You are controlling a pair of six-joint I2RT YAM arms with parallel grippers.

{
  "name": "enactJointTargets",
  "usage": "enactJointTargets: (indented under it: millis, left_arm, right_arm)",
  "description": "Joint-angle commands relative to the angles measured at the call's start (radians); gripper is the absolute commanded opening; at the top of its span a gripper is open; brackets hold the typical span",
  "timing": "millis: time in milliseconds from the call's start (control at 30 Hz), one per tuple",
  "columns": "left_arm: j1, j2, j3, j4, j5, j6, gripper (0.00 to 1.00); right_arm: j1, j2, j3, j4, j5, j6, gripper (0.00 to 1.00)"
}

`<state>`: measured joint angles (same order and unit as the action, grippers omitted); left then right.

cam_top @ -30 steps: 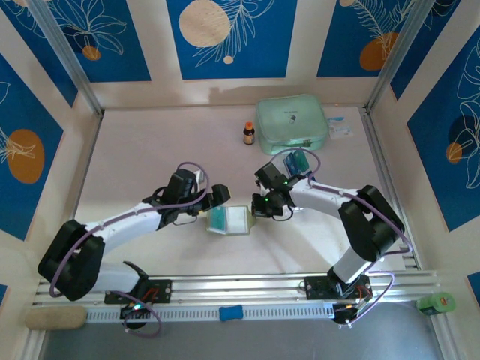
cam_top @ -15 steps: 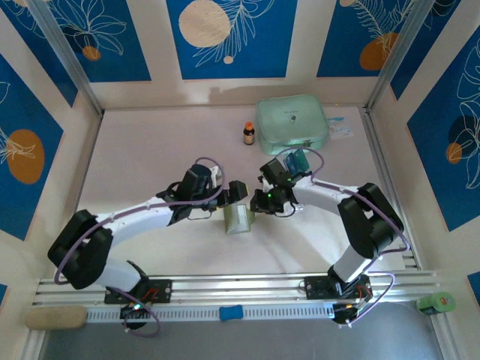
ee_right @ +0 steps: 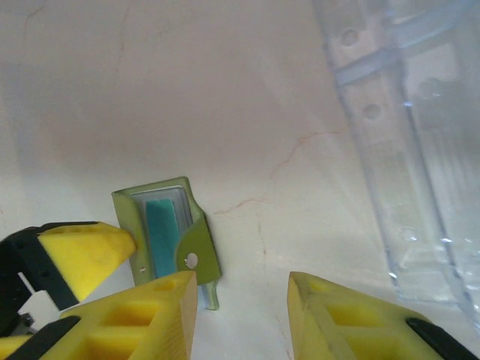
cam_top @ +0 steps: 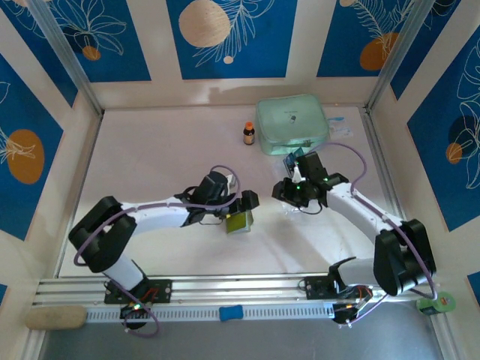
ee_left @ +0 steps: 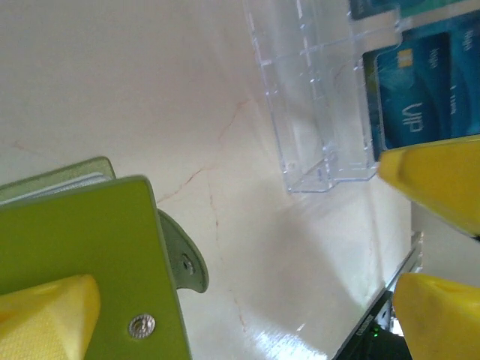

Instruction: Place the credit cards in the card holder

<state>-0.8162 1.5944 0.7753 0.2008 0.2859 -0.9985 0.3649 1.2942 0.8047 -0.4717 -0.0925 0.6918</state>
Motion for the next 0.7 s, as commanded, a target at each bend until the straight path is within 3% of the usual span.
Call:
enactJointTargets:
  millis: [0,300,667]
  left_arm:
    - [-0.03,0.042,0.006,0.02,-0.034,-0.012,1.0]
    - [-0.057,0.066,-0.062,0.051,-0.065,-0.03,1.0]
    - [-0.033,-0.007,0.062,-0.051,-0.061,0.024,1.0]
  right_arm:
    - [-0.032,-0.055,-0.042,-0.032,-0.052,0.018,0.37]
    - [-0.049,-0.082,-0.076,-0.013,-0.105,0.018,0.37]
    - [0.015,-0.072,-0.05,0.021,-0.127,0.06,0.36]
